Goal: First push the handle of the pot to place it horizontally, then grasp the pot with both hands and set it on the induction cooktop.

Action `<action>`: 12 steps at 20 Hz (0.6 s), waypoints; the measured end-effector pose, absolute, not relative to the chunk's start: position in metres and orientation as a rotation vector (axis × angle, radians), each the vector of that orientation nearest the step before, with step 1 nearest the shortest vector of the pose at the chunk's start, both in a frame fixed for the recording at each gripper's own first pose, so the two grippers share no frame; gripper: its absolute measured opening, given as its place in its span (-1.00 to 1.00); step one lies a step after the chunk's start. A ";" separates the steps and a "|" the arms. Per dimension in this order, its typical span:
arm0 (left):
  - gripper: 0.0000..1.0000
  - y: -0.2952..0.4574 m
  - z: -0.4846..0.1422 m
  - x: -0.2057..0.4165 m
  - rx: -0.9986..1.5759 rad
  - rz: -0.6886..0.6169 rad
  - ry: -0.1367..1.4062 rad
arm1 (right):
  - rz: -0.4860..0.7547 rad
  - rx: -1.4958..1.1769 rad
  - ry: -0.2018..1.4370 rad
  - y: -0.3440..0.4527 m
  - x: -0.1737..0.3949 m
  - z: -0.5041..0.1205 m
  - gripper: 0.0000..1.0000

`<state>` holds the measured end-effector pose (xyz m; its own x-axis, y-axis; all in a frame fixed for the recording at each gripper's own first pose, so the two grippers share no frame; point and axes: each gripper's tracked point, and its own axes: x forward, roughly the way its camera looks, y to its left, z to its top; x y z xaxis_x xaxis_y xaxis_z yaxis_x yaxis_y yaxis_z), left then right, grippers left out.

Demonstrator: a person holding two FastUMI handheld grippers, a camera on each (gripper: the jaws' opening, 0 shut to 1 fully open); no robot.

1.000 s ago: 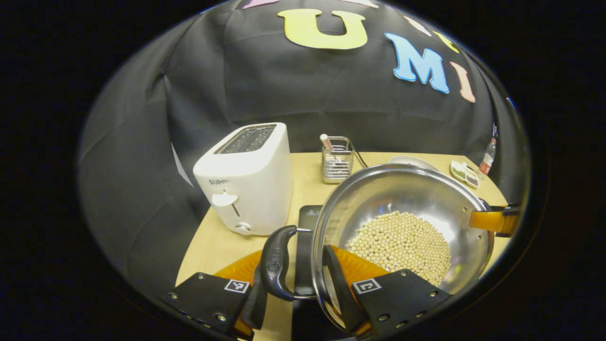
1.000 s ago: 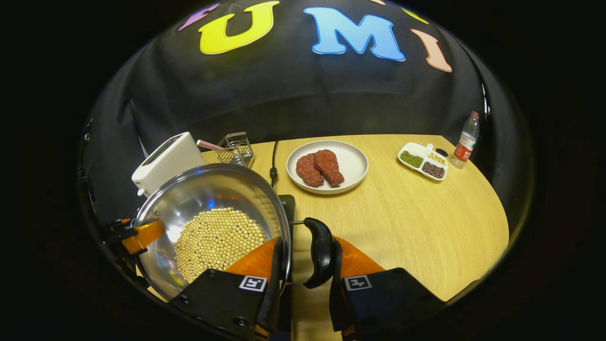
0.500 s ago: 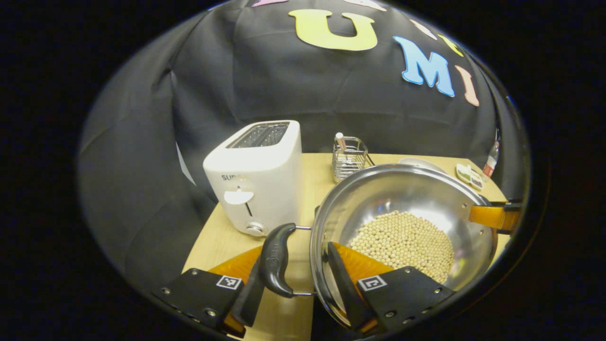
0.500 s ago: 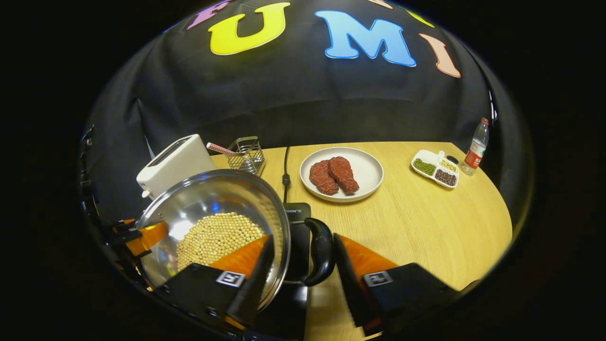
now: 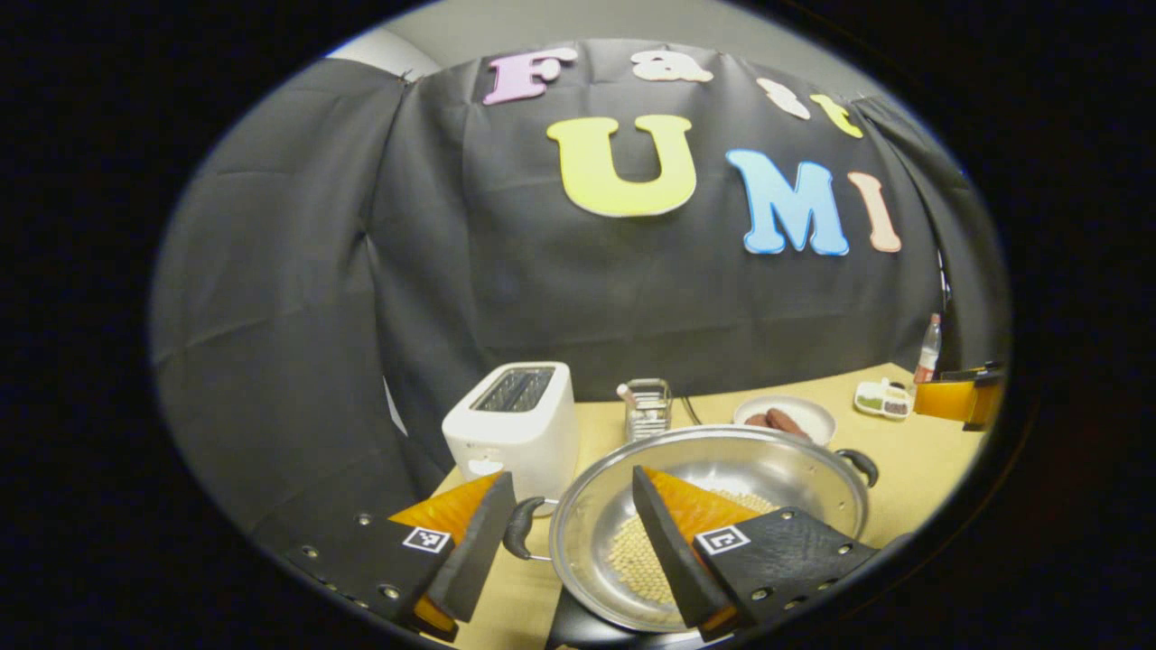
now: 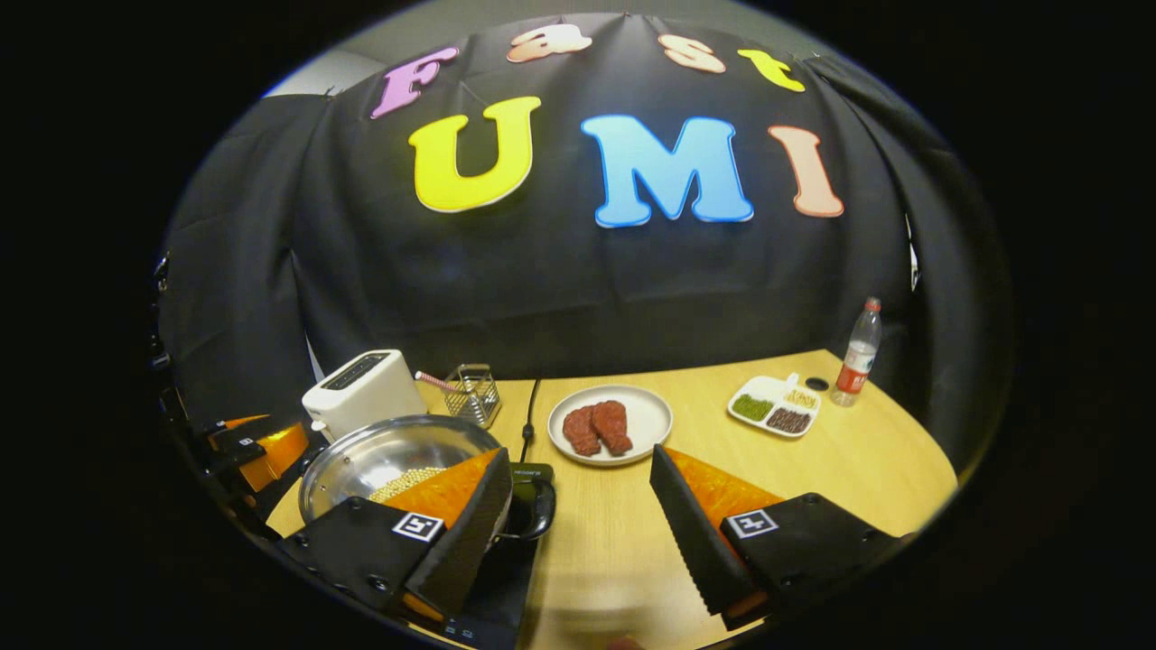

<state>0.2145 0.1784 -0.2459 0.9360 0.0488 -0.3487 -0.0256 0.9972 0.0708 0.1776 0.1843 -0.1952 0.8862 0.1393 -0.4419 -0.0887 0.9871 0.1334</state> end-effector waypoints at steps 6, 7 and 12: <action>0.65 0.091 -0.152 0.168 0.022 0.037 0.234 | 0.165 0.023 0.298 0.119 0.139 -0.120 0.95; 0.58 0.077 -0.137 0.162 0.007 0.042 0.216 | 0.172 0.012 0.275 0.108 0.132 -0.110 0.95; 0.58 0.016 -0.063 0.119 -0.001 0.050 0.106 | 0.193 0.014 0.186 0.057 0.093 -0.070 0.95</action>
